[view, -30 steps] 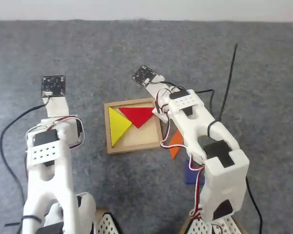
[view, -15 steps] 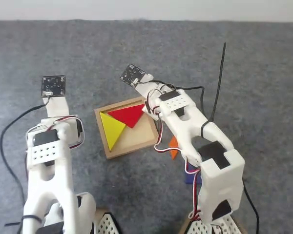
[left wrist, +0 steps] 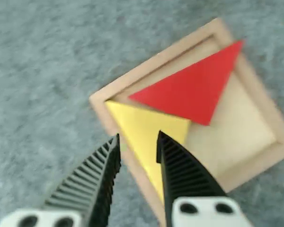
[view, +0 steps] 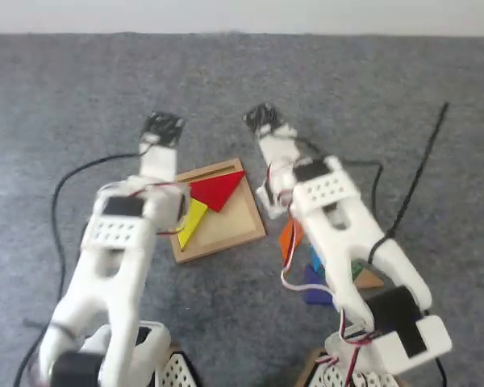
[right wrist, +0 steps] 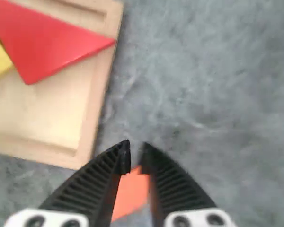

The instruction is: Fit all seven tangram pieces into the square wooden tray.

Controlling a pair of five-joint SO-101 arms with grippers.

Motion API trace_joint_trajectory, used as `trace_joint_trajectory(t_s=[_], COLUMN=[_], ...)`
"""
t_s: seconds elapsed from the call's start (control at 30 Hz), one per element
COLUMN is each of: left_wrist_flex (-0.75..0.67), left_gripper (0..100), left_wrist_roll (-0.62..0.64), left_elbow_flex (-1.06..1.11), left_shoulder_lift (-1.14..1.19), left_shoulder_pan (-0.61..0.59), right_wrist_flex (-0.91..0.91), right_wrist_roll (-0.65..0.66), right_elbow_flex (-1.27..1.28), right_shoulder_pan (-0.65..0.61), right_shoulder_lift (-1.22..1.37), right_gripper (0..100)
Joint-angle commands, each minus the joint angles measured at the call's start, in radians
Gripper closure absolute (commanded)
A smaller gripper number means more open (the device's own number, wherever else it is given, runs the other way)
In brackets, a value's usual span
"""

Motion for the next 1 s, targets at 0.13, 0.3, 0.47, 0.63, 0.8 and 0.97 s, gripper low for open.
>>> trace_joint_trajectory(t_s=[0.13,0.3,0.47,0.63,0.8,0.97], left_wrist_flex=[0.011,0.041,0.008,0.035,0.077,0.077], left_gripper=[86,83,76,76,78,78], left_wrist_roll=[0.018,-0.025,0.028,0.018,0.011,-0.025], left_elbow_flex=[-0.367,-0.493,-0.493,-0.498,-0.493,-0.479], left_shoulder_lift=[0.479,0.589,0.589,0.598,0.600,0.598], left_shoulder_pan=[0.097,0.087,0.087,0.086,-0.005,-0.069], right_wrist_flex=[-0.328,-0.369,-0.383,-0.380,-0.380,-0.360], right_wrist_roll=[-0.336,-0.391,-0.393,-0.391,-0.390,-0.324], right_elbow_flex=[0.184,0.181,0.181,0.153,0.152,0.152], right_shoulder_pan=[-0.027,-0.059,-0.093,-0.087,-0.105,-0.117], right_shoulder_lift=[-0.071,-0.013,0.012,0.070,0.101,0.102], right_gripper=[92.4,92.4,92.3,92.3,92.4,99.4])
